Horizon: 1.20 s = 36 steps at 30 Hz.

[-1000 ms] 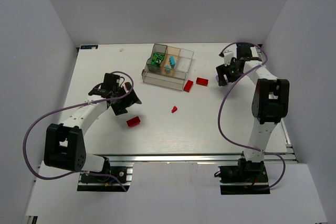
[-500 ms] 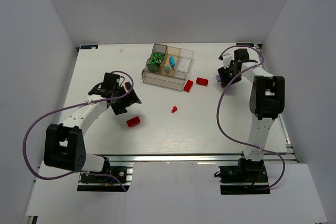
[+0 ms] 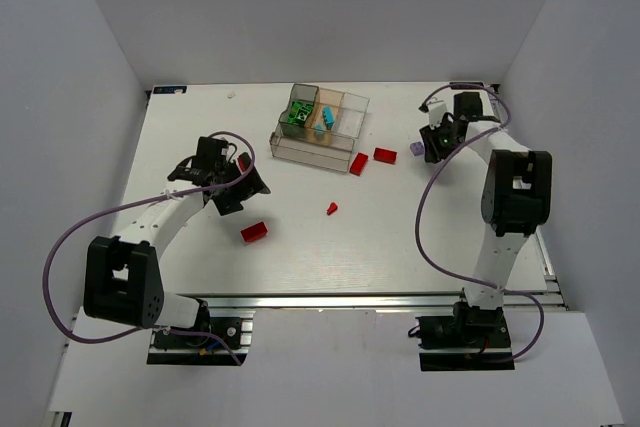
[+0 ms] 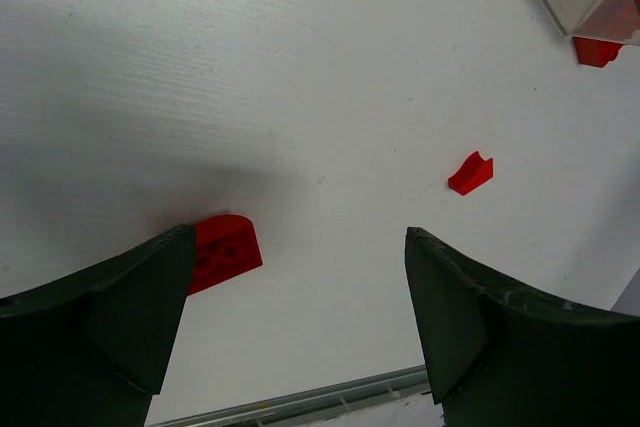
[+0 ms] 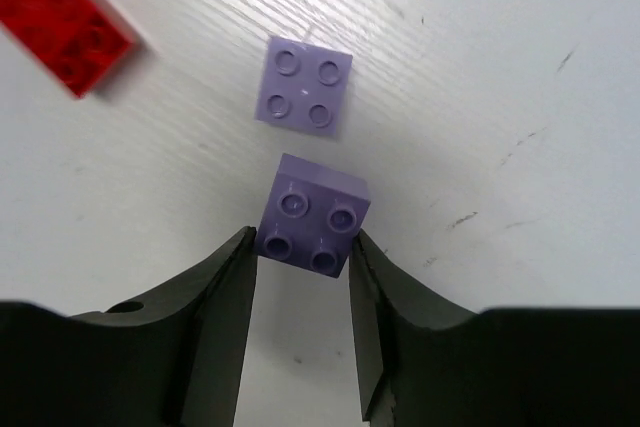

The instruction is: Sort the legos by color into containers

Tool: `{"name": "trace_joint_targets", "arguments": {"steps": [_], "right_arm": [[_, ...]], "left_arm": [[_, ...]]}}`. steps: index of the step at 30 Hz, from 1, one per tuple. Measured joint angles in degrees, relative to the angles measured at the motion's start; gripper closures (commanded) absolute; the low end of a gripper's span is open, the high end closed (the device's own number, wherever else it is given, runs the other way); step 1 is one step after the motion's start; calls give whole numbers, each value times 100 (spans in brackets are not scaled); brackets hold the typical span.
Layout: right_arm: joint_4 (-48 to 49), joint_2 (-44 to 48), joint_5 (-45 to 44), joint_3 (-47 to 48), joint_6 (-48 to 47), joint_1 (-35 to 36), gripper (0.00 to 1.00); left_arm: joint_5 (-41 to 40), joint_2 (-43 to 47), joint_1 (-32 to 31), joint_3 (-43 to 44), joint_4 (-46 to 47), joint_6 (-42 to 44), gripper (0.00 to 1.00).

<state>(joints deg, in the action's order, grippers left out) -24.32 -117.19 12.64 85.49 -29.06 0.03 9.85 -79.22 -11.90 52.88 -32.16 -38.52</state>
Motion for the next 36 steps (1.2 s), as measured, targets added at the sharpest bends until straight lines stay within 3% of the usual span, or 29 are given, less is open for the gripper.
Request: {"name": "trace_joint_targets", "arguments": {"steps": [7,15,20,23,25,32,36], "right_arm": [[151,688,1469,387,-514,146,90],[619,-909,2218,2879,188,1198,90],[911,-1528,2192,3108,627,1547,88],[1008,-1633,2092,3080,734,1663,82],[1165,-1637,2015,3049,780,1735,72],[1451,-1637,1633,3023,787,1873,63],[1460,-1665,1456,2970,710,1856,48]], "left_arm": [[177,61,0,0,374,28,6],[273,70,0,11,442,39,6],[271,210,0,9,437,17,6],[269,343,0,4,442,-22,6],[267,435,0,-7,455,-50,6],[267,538,0,-105,551,-140,6],[267,540,0,-155,623,-173,6]]}}
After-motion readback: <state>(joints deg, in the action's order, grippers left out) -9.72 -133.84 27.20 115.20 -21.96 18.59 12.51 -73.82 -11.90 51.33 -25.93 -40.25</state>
